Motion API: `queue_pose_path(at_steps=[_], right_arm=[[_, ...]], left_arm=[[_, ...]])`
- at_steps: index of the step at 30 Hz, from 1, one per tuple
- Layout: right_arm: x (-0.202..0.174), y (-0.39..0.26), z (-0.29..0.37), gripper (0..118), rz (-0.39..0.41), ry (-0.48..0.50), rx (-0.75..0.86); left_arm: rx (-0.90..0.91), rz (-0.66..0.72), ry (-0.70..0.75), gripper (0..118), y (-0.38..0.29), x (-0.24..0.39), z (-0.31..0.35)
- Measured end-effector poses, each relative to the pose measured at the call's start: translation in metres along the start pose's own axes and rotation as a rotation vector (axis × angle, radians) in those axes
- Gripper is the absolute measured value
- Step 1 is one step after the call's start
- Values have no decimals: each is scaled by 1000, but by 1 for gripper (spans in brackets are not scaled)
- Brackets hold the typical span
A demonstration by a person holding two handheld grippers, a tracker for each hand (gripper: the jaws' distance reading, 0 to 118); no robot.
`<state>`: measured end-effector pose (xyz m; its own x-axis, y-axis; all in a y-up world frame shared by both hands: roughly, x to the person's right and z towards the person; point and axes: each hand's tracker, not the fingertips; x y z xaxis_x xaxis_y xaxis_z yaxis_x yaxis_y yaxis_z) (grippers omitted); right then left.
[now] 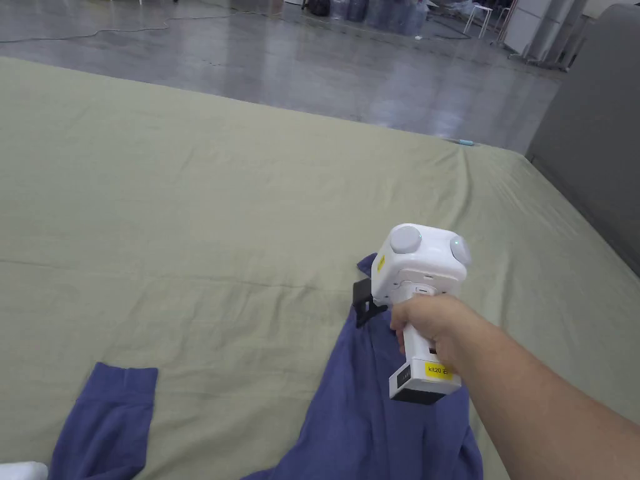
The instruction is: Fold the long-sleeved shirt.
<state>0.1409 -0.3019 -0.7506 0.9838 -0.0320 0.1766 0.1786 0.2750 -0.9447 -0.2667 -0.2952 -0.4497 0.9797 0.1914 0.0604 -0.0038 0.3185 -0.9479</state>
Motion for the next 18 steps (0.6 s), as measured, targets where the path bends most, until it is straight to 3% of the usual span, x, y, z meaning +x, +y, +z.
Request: queue_pose_path(at_steps=[1, 2, 3, 5, 9, 13, 18], right_arm=[[1, 0, -3, 37, 2, -7, -12], [1, -2, -5, 18, 9, -24, -26], [2, -4, -5, 11, 18, -28, -26], [5, -7, -2, 6, 65, -17, -20], [12, -13, 23, 1, 101, -44, 69], [28, -20, 88, 0, 130, 90, 182], [58, -41, 201, 0, 219, 57, 402]], left_arm=[[0, 1, 1, 5, 0, -1, 0], [-1, 5, 1, 5, -1, -2, -1], [-2, 9, -1, 5, -1, -4, -1], [-5, 15, -3, 5, -1, -5, -4], [-4, 61, -35, 5, 1, -9, -1], [46, 101, -94, 5, 19, -14, 22], [207, 161, -184, 5, 71, -22, 81]])
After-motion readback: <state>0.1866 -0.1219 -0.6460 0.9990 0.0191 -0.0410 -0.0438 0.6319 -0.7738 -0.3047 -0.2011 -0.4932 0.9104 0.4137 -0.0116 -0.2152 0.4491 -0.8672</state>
